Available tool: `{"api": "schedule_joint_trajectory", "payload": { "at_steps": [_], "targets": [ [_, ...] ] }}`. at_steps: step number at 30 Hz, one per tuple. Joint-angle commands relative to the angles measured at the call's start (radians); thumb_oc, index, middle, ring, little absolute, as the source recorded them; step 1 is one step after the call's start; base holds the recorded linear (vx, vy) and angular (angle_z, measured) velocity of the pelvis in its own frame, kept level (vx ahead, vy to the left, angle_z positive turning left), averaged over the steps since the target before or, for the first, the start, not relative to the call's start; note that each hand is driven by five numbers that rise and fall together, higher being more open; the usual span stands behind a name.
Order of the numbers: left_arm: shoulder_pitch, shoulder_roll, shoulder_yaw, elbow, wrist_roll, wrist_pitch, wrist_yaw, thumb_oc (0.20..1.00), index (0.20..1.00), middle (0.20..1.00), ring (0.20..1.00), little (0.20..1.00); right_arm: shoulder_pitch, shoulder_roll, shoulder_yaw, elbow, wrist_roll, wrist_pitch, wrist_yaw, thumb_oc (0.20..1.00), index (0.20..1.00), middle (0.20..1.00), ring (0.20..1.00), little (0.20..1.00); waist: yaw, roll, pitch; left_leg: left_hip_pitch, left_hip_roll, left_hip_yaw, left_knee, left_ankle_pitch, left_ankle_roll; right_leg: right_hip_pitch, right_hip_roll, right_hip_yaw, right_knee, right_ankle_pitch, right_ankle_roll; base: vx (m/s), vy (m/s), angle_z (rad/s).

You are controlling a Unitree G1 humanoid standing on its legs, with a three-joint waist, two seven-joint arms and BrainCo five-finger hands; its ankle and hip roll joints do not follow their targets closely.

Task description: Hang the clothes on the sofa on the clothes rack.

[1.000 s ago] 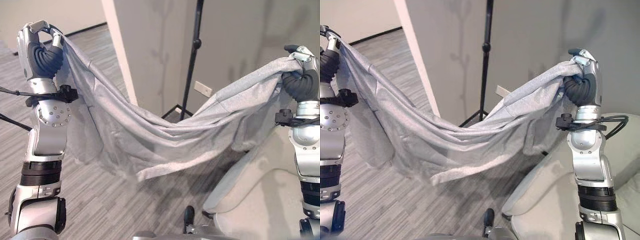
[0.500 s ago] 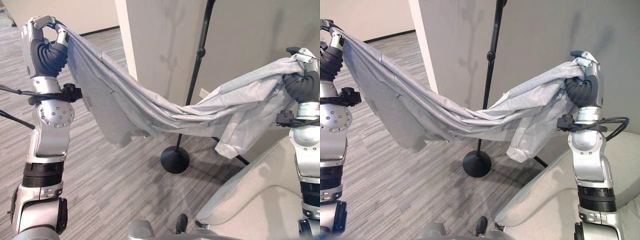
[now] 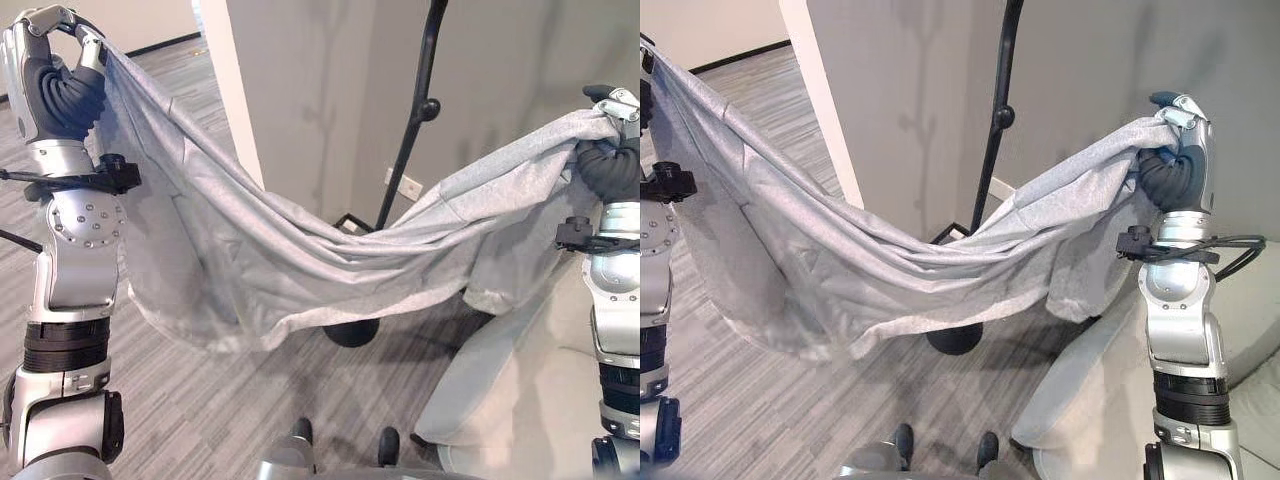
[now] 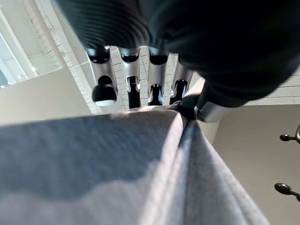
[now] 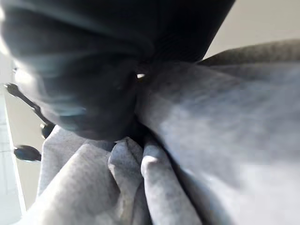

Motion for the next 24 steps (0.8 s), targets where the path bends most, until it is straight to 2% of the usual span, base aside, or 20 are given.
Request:
{"api": "schedule_joint_trajectory", "payload": {
  "at_steps": [1, 6, 10, 11, 12, 14, 15, 16, 17, 19, 24],
  "targets": [
    [0.008, 0.024, 0.034, -0.024, 0.023, -0.034, 0.03, 0.2, 0.2, 0.2, 0.2, 0.2, -0.032, -0.026, -0.027, -0.044, 0.002, -0.031, -0.019, 0.2, 0.2, 0.2, 0.2, 0.2, 0.01, 0.05, -0.101, 0.014, 0.045, -0.046, -0.054, 0.015, -0.078, 0.105, -0.036, -0.062, 0.0, -0.031, -0.019, 0.07, 0.181, -0.21],
    [0.0, 0.03, 0.027, -0.031, 0.022, -0.035, 0.031, 0.2, 0.2, 0.2, 0.2, 0.2, -0.036, -0.015, -0.016, -0.045, 0.009, -0.03, -0.012, 0.2, 0.2, 0.2, 0.2, 0.2, 0.015, 0.064, -0.097, 0.044, 0.028, -0.05, -0.054, 0.03, -0.077, 0.106, -0.059, -0.059, 0.035, -0.016, -0.021, 0.07, 0.187, -0.18],
    [-0.044, 0.037, -0.012, -0.024, 0.021, -0.035, 0.036, 0.2, 0.2, 0.2, 0.2, 0.2, -0.035, -0.007, -0.025, -0.069, 0.005, -0.029, -0.013, 0.2, 0.2, 0.2, 0.2, 0.2, 0.008, 0.081, -0.08, 0.053, 0.01, -0.068, -0.054, 0.035, -0.067, 0.082, -0.056, -0.032, 0.148, -0.021, -0.03, 0.03, 0.173, -0.1],
    [-0.049, 0.032, -0.02, -0.026, 0.022, -0.036, 0.039, 0.2, 0.2, 0.2, 0.2, 0.2, -0.037, -0.002, -0.024, -0.093, 0.002, -0.031, -0.004, 0.2, 0.2, 0.2, 0.2, 0.2, 0.0, 0.098, -0.06, 0.066, 0.011, -0.069, -0.054, 0.033, -0.064, 0.056, -0.04, -0.025, 0.214, -0.031, -0.028, 0.06, 0.173, -0.03],
    [-0.048, 0.028, -0.019, -0.026, 0.019, -0.034, 0.04, 0.2, 0.2, 0.2, 0.2, 0.2, -0.036, -0.001, -0.019, -0.096, 0.002, -0.031, 0.001, 0.2, 0.2, 0.2, 0.2, 0.2, -0.003, 0.104, -0.053, 0.076, 0.012, -0.069, -0.054, 0.029, -0.064, 0.048, -0.035, -0.027, 0.229, -0.036, -0.028, 0.11, 0.148, -0.09],
    [-0.037, 0.022, -0.007, -0.03, 0.019, -0.034, 0.042, 0.2, 0.2, 0.2, 0.2, 0.2, -0.022, -0.001, -0.024, -0.109, 0.0, -0.035, 0.007, 0.2, 0.2, 0.2, 0.2, 0.2, -0.018, 0.111, -0.042, 0.094, 0.008, -0.081, -0.054, 0.02, -0.061, 0.02, -0.019, -0.032, 0.217, -0.043, -0.028, 0.1, 0.035, -0.1],
    [-0.029, 0.021, -0.004, -0.028, 0.018, -0.037, 0.043, 0.2, 0.2, 0.2, 0.2, 0.2, -0.013, -0.006, -0.045, -0.11, -0.001, -0.035, -0.001, 0.2, 0.2, 0.2, 0.2, 0.2, -0.04, 0.11, -0.038, 0.099, 0.004, -0.095, -0.054, 0.011, -0.057, -0.019, -0.003, -0.028, 0.172, -0.048, -0.031, 0.04, -0.011, 0.04],
    [-0.029, 0.021, -0.004, -0.028, 0.018, -0.037, 0.043, 0.2, 0.2, 0.2, 0.2, 0.2, -0.013, -0.006, -0.045, -0.11, -0.001, -0.035, -0.001, 0.2, 0.2, 0.2, 0.2, 0.2, -0.04, 0.11, -0.038, 0.099, 0.004, -0.095, -0.054, 0.011, -0.057, -0.019, -0.003, -0.028, 0.172, -0.048, -0.031, 0.1, -0.06, 0.21],
    [-0.052, 0.026, -0.022, -0.004, 0.02, -0.027, 0.048, 0.2, 0.2, 0.2, 0.2, 0.2, -0.016, -0.001, -0.054, -0.092, -0.008, -0.032, -0.019, 0.2, 0.2, 0.2, 0.2, 0.2, -0.061, 0.1, -0.023, 0.103, 0.0, -0.111, -0.054, 0.006, -0.051, -0.072, 0.012, -0.012, 0.065, -0.052, -0.043, 0.07, -0.083, 0.27],
    [-0.062, 0.02, -0.027, -0.008, 0.019, -0.031, 0.044, 0.2, 0.2, 0.2, 0.2, 0.2, -0.019, -0.004, -0.048, -0.09, -0.005, -0.036, -0.012, 0.2, 0.2, 0.2, 0.2, 0.2, -0.055, 0.084, -0.026, 0.101, 0.004, -0.11, -0.054, 0.011, -0.045, -0.043, 0.003, -0.012, 0.034, -0.03, -0.025, 0.08, -0.177, 0.45],
    [-0.035, 0.015, -0.01, -0.026, 0.008, -0.034, 0.039, 0.2, 0.2, 0.2, 0.2, 0.2, -0.014, -0.016, -0.055, -0.085, 0.009, -0.038, -0.013, 0.2, 0.2, 0.2, 0.2, 0.2, -0.053, 0.084, -0.057, 0.091, 0.036, -0.087, -0.054, 0.023, -0.045, -0.008, 0.009, -0.033, 0.0, -0.019, -0.012, 0.06, -0.157, 0.26]
  ]
}}
